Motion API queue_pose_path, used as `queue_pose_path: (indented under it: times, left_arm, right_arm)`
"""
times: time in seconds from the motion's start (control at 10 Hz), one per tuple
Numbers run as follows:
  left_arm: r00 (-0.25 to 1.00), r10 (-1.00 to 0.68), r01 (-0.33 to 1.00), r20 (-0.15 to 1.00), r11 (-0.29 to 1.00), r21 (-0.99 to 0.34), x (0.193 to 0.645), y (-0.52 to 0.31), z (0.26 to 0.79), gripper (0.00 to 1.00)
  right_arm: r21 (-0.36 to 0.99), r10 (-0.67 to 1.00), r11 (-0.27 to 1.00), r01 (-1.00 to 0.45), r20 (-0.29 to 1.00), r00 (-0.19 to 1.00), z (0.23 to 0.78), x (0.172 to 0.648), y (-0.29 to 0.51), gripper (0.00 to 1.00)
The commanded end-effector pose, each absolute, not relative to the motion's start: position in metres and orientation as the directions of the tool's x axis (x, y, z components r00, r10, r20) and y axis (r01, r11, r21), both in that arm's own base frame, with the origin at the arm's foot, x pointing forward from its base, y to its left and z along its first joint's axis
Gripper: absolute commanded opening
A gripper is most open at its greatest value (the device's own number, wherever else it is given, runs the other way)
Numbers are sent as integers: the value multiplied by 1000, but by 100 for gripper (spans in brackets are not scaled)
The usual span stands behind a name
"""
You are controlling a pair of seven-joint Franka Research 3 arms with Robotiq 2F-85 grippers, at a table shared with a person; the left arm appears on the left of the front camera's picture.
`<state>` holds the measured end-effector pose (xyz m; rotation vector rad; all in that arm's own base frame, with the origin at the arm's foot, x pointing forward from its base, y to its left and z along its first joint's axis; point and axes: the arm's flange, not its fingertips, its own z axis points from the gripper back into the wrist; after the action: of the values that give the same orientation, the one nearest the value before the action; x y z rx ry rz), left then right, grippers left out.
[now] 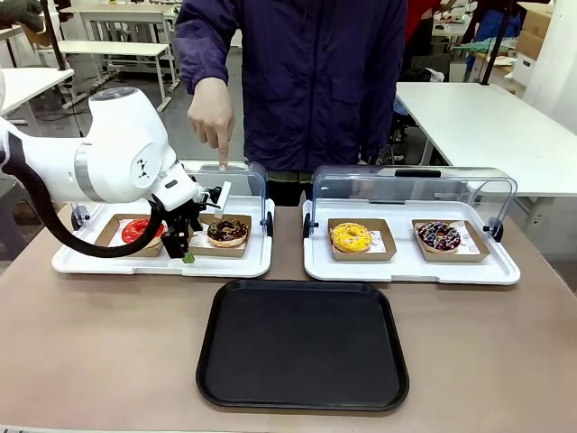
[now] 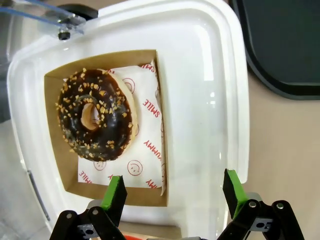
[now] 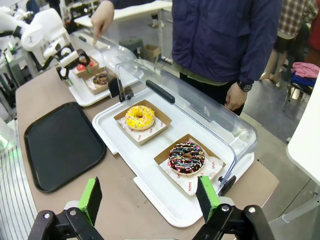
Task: Move the second donut from the left to the tray.
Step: Pick up the Paper togo box containing the Donut indicated by the person and place it on the Handle tray.
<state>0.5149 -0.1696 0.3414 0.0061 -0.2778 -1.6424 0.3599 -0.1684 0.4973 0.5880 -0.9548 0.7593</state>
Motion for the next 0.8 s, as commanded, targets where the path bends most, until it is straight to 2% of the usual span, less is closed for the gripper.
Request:
queue_pose_path:
  times: [0.0, 0.7]
  left_arm:
    - [-98, -984, 978, 152, -67, 198, 525, -167, 339, 100]
    - [-83, -988, 984, 132, -60, 170, 552, -163, 322, 100]
  right_arm:
    - [90, 297, 599, -796, 898, 325, 497, 363, -168, 100]
    - [90, 297, 599, -796, 898, 325, 497, 363, -168, 100]
